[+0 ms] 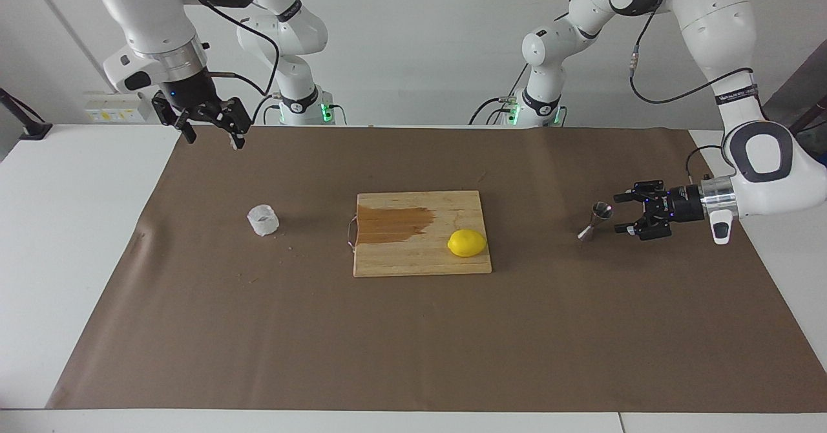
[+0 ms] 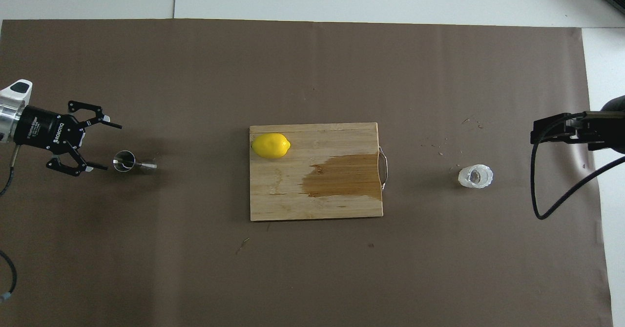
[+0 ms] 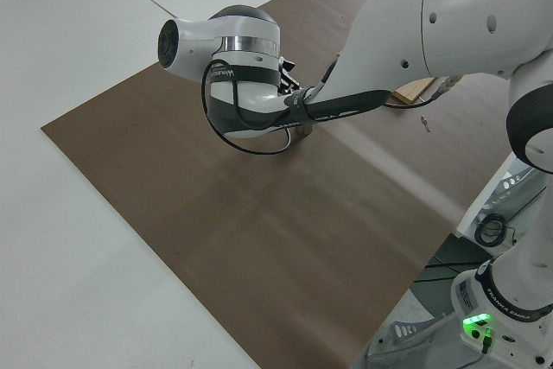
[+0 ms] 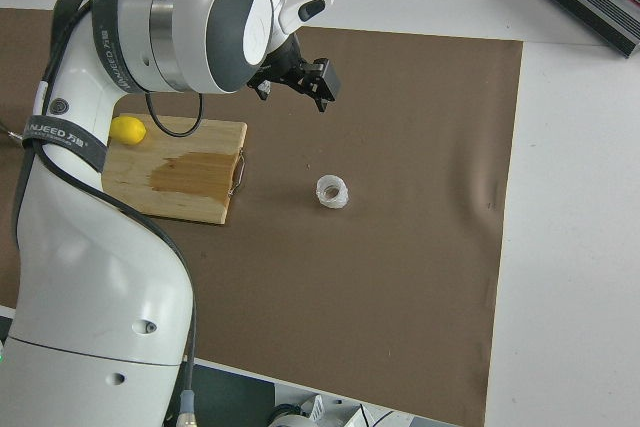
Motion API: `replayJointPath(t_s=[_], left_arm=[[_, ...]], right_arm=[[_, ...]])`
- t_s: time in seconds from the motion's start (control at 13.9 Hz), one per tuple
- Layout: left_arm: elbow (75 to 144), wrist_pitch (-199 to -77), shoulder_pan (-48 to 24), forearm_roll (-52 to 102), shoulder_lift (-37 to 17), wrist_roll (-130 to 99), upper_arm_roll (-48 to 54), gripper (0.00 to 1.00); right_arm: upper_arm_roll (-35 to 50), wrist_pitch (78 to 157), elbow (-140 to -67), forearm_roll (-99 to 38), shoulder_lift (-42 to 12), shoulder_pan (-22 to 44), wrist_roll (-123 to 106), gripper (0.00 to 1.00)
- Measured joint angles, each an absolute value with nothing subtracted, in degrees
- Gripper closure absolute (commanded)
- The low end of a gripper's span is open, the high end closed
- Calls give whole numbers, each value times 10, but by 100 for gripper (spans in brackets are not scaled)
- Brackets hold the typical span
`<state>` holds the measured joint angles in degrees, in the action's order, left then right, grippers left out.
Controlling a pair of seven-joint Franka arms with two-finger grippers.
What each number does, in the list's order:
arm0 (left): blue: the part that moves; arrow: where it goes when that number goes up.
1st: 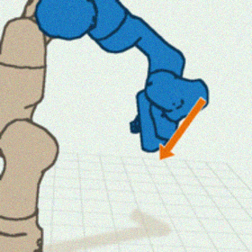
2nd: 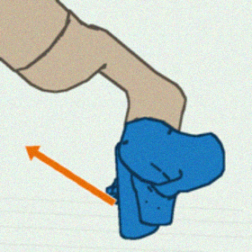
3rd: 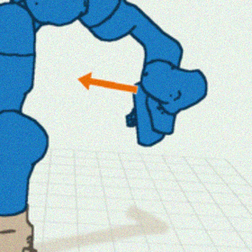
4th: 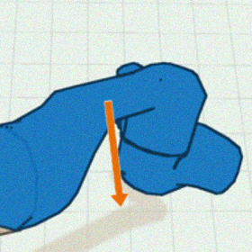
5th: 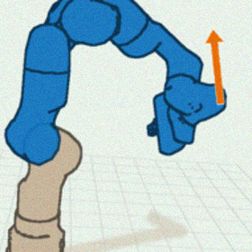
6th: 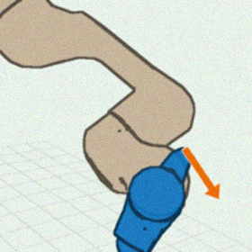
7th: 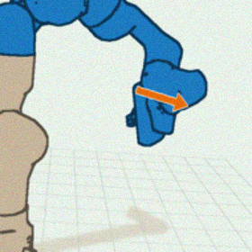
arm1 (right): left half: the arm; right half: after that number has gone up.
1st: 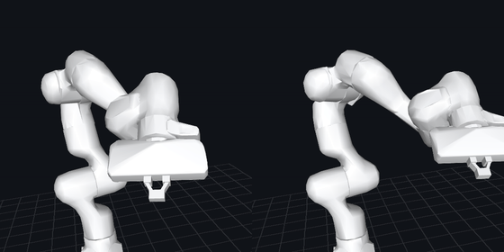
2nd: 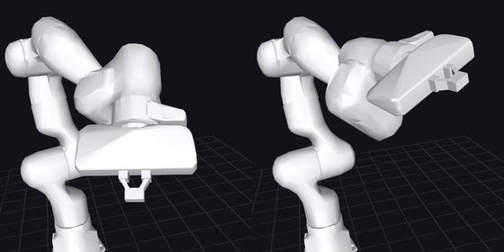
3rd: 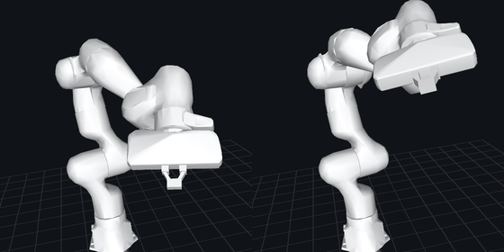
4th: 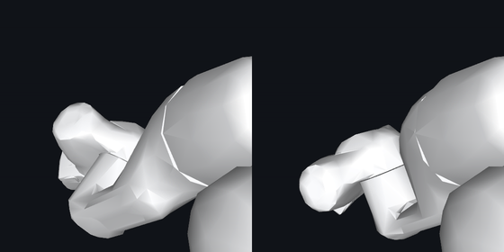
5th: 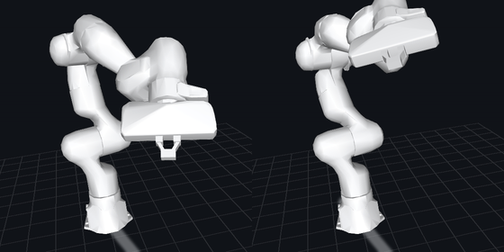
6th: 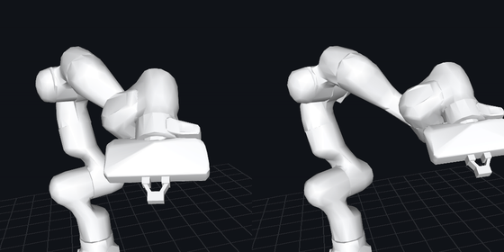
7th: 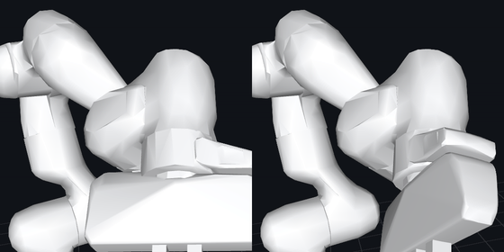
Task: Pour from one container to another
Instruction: 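Move the open left gripper to the small metal cup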
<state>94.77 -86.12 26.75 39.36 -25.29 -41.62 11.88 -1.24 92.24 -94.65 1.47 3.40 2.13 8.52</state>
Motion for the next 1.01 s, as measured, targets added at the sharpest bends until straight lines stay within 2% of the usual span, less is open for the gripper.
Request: replayJointPath(t_s=[1.01], left_arm=[[973, -870, 268, 396, -261, -434, 119, 0]], right_arm=[[-12, 922, -947, 15, 34, 21, 85, 0]])
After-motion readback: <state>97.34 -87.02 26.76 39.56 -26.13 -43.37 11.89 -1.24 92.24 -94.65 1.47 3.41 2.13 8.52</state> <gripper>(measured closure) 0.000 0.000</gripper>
